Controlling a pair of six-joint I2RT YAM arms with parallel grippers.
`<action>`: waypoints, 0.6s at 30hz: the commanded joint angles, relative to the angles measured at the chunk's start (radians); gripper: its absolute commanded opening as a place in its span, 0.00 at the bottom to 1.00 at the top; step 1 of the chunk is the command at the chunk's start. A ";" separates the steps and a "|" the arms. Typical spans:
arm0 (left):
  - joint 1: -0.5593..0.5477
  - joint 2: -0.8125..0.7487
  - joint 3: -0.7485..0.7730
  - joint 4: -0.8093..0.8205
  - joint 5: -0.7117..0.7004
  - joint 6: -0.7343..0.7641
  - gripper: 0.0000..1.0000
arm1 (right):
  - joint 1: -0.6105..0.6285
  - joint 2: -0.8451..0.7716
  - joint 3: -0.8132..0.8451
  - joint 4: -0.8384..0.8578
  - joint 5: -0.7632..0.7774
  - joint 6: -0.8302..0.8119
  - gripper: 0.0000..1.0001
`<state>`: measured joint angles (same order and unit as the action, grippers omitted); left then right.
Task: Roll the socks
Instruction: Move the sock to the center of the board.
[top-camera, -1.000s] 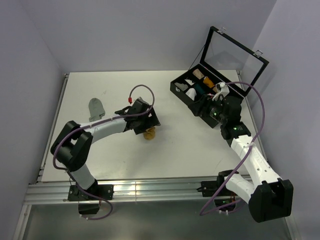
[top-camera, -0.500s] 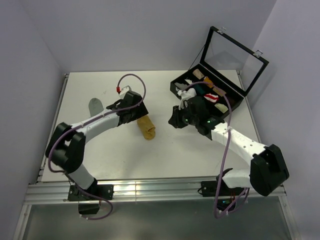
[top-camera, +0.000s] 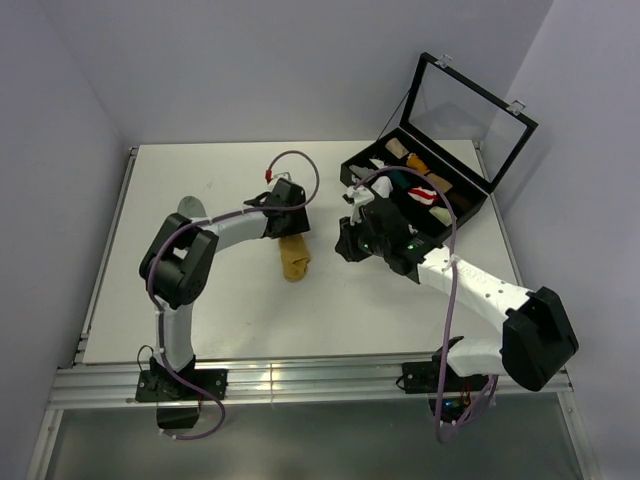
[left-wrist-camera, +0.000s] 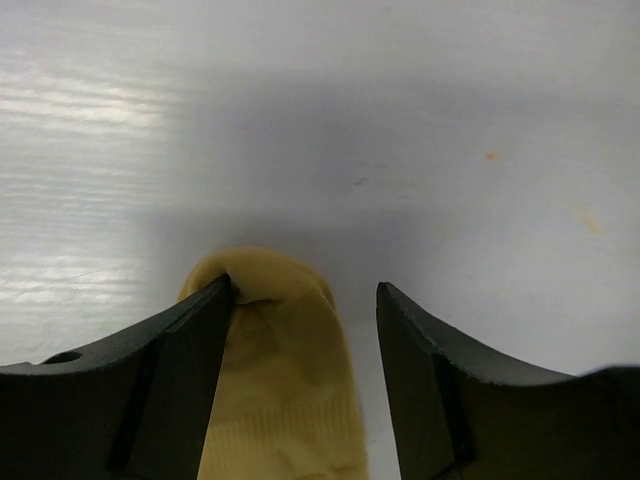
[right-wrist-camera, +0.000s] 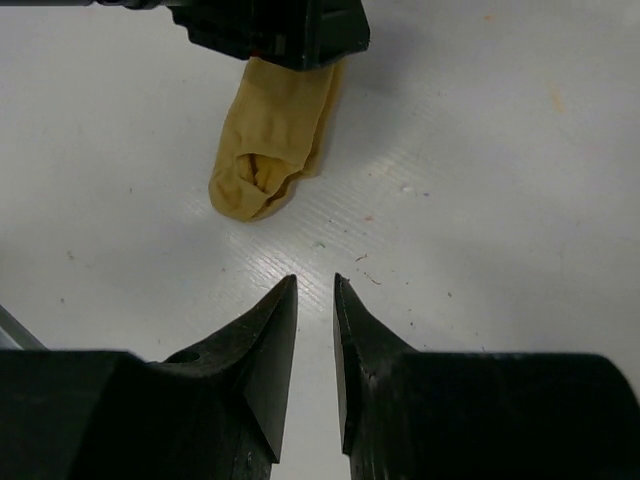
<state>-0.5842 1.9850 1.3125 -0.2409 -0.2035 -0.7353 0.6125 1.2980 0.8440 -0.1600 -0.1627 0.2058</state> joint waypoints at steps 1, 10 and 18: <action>-0.042 0.028 0.044 0.067 0.113 0.065 0.65 | 0.000 -0.069 -0.006 -0.007 0.072 -0.026 0.29; -0.155 -0.078 0.004 0.149 0.139 0.169 0.71 | 0.012 -0.181 -0.057 -0.009 0.084 -0.078 0.34; -0.057 -0.225 -0.019 0.114 0.122 0.064 0.89 | 0.171 -0.181 -0.028 0.008 0.161 -0.173 0.59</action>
<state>-0.7094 1.8549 1.3056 -0.1452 -0.0765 -0.6140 0.7250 1.1065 0.7803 -0.1726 -0.0578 0.0986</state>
